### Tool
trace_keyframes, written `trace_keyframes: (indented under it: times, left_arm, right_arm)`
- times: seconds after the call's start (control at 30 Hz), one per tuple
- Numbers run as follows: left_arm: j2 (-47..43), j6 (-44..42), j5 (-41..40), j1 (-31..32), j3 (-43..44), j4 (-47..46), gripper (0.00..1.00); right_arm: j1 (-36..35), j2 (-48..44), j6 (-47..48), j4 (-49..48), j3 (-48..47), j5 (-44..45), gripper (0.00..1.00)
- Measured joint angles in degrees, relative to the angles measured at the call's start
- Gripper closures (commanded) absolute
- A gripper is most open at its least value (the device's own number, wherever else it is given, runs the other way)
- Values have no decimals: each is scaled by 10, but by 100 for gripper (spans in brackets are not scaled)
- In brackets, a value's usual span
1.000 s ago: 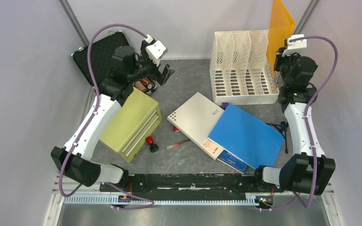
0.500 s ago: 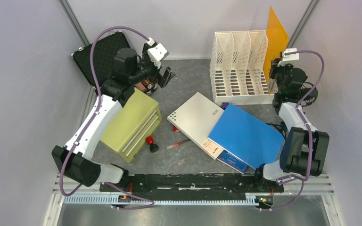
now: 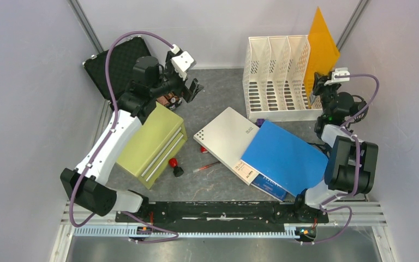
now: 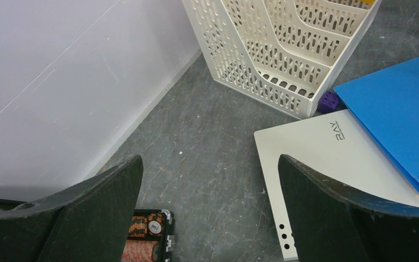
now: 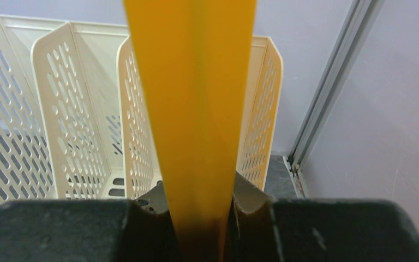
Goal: Organize the desk
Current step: Place the folder in the storage box.
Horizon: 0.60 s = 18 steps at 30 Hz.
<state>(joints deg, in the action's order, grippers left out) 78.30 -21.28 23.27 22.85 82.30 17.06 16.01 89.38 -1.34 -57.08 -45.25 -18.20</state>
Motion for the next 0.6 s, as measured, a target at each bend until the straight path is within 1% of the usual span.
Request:
trace_keyframes:
  times: [0.2, 0.6]
  left_arm:
    - [8, 0, 10, 0, 0, -1, 0]
    - [17, 7, 14, 0, 0, -2, 0]
  right_arm:
    - [13, 17, -17, -50, 0, -18, 100]
    - [18, 60, -19, -93, 22, -34, 100]
